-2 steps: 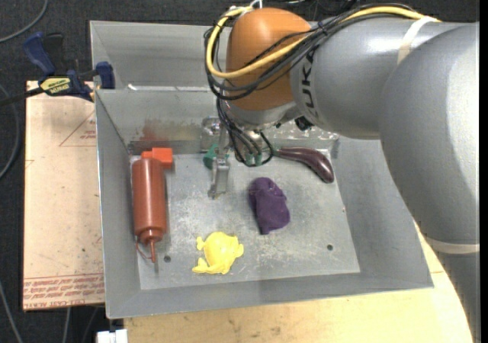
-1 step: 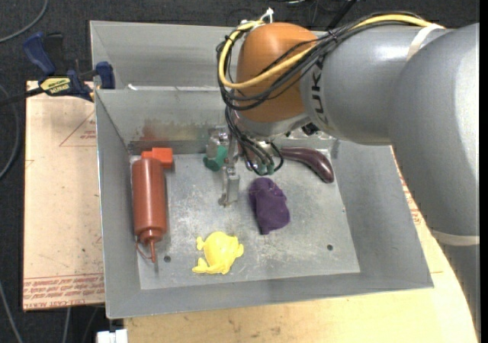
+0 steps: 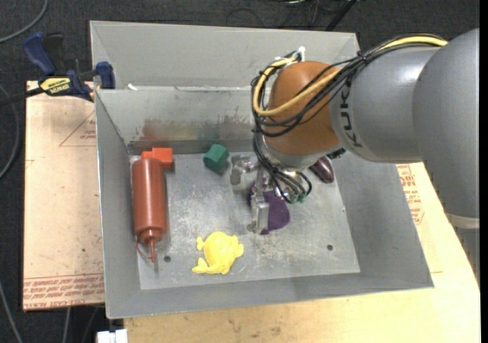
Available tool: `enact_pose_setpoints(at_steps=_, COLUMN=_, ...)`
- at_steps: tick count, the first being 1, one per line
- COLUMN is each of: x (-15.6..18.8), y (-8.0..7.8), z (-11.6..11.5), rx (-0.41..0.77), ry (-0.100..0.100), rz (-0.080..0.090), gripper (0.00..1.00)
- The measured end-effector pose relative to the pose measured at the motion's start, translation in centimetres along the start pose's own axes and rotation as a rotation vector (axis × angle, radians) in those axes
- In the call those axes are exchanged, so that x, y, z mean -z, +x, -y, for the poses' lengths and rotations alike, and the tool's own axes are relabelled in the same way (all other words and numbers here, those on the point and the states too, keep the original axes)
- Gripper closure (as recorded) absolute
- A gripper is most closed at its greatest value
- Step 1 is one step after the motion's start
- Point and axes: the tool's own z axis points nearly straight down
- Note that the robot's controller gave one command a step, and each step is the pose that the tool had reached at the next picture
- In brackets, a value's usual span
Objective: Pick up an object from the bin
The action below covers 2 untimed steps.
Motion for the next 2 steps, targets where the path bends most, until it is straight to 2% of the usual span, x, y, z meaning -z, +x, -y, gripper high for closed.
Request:
enact_pose_setpoints(at_steps=1, x=-1.7, y=1.6, z=1.6, rx=-0.004, ry=0.002, rz=0.0, gripper=0.0)
enact_pose_setpoints(at_steps=2, x=-0.9, y=1.6, z=3.9, rx=0.107, ry=-0.005, rz=0.003, gripper=0.0)
